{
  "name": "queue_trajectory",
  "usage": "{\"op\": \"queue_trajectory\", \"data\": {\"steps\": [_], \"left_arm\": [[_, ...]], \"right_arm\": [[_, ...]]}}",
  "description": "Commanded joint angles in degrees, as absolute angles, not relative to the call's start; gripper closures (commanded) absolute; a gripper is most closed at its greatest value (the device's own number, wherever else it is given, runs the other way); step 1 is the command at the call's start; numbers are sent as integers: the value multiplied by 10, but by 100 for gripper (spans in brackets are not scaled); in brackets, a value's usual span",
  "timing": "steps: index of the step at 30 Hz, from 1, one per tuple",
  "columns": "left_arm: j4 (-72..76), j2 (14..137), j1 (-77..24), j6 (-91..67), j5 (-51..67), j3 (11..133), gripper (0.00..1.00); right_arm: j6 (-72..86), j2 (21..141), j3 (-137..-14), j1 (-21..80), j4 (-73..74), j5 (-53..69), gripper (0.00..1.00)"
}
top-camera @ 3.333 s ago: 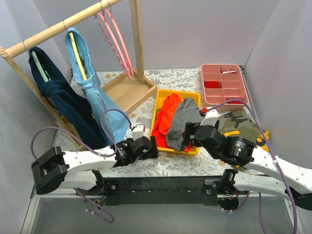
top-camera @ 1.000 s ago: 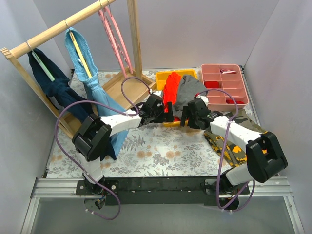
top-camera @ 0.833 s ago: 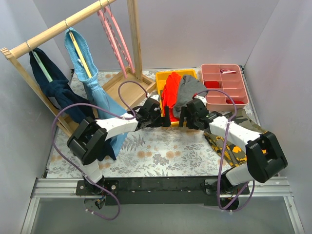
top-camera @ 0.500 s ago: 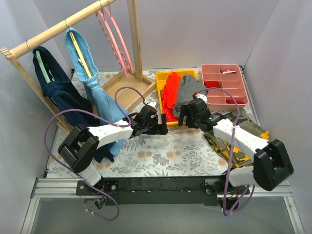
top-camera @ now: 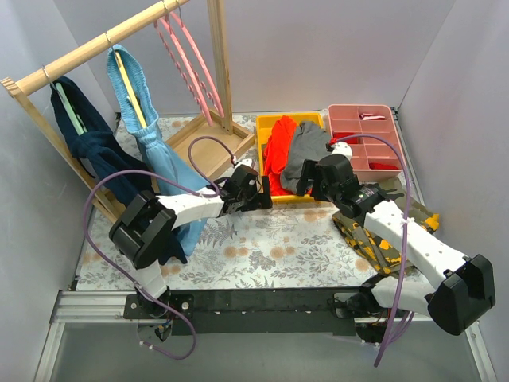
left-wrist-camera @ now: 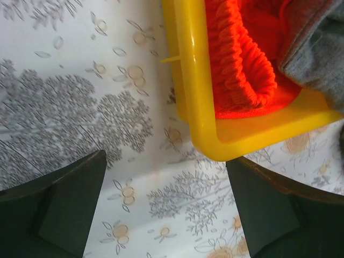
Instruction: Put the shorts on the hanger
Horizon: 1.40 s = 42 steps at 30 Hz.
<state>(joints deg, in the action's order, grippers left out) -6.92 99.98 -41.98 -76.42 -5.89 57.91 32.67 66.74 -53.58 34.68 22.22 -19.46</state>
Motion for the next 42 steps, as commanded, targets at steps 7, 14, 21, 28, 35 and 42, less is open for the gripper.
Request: {"op": "queue_trajectory", "data": {"steps": [7,14,21,28,35,42], "left_arm": [[-69,1038,-366,-766,-83,652,6],[-82,983,-370,-728,-9,626,2],[-148,831,-395,-706,18,556,2],[-199,735,-407,-686,25,532,2],[-232,665,-407,-676,21,527,2],[-243,628,-407,-676,23,541,2]], "right_arm": [[299,671,-559,340,226,-218,1],[271,710,-604,302,210,-187,1],[263,822,-689,190,155,-53,1],[284,955,-767,160,100,-11,2],[288,1021,-823,156,98,-34,19],[260,1037,-1025,156,169,-56,99]]}}
